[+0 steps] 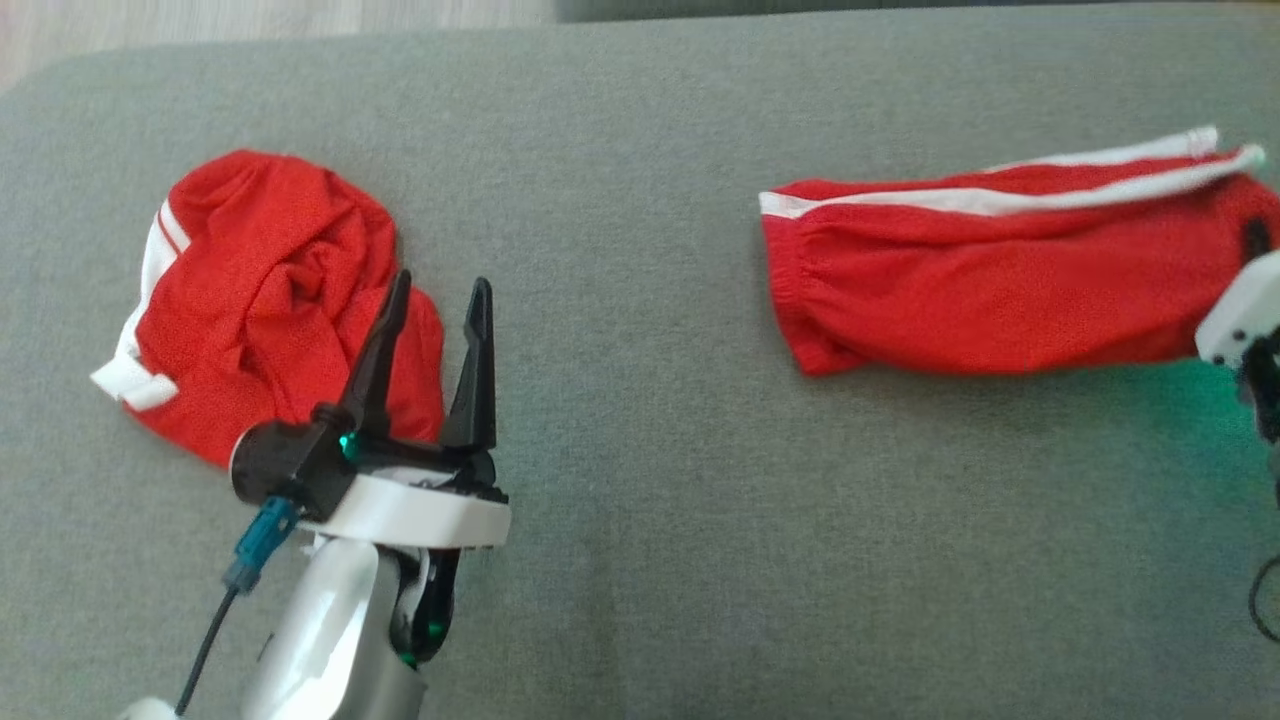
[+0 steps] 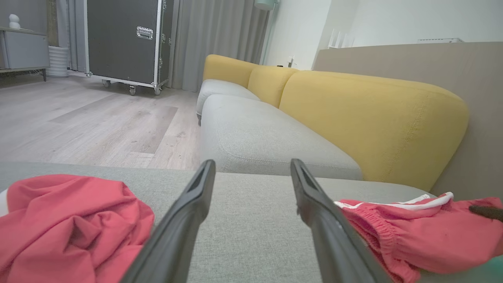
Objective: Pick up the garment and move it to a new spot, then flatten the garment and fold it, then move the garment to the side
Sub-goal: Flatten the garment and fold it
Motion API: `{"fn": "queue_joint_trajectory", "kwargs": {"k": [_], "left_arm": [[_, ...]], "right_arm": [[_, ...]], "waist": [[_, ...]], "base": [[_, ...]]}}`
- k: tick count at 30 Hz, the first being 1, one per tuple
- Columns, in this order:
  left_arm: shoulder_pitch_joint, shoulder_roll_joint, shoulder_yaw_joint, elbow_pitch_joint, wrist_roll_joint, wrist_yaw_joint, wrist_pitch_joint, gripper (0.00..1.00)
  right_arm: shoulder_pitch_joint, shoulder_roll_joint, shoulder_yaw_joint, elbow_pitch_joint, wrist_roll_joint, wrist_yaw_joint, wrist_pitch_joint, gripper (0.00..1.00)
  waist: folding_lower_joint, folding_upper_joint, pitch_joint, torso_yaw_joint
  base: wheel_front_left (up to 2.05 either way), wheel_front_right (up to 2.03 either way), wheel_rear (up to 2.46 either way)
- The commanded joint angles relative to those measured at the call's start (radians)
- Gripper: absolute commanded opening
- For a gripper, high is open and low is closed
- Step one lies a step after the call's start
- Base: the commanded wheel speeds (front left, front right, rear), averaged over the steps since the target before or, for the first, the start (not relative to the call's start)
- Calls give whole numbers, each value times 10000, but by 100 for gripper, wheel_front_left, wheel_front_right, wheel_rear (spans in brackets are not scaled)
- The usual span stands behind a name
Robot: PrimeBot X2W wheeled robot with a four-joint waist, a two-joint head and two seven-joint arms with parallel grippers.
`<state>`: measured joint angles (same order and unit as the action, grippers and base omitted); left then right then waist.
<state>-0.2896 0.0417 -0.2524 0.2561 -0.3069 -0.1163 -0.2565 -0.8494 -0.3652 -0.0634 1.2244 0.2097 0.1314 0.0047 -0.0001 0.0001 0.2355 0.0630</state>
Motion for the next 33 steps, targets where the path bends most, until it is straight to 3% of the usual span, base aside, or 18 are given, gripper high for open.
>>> {"fn": "queue_joint_trajectory", "kwargs": {"k": [1,13,19,26,33], "left_arm": [[-2,86,433,-332,68,-72,-53,100],[253,86,556,-448,129,-110,-53,100],[331,110,683,-383,140,-125,-53,100],[524,153,802,-355,128,-131,-53,100],[652,219,836,-365,121,-135,-53,100]], "right_arm": [[108,-145,-145,-110,65,-7,-214,0],[461,513,-1220,104,-213,-7,-1401,0],[401,1201,-1274,-287,-57,-7,-2147,0],[647,2116,-242,-1538,832,-7,-2505,0],[1317,2527,1715,-3104,2212,-7,-2567,0]], "waist": [[1,-1,-217,-144],[1,-1,-428,-148],[1,-1,-626,-142],[1,-1,-1056,-195],[1,-1,-1310,-85]], "base": [[0,0,0],[0,0,0],[0,0,0],[0,0,0],[0,0,0]]}}
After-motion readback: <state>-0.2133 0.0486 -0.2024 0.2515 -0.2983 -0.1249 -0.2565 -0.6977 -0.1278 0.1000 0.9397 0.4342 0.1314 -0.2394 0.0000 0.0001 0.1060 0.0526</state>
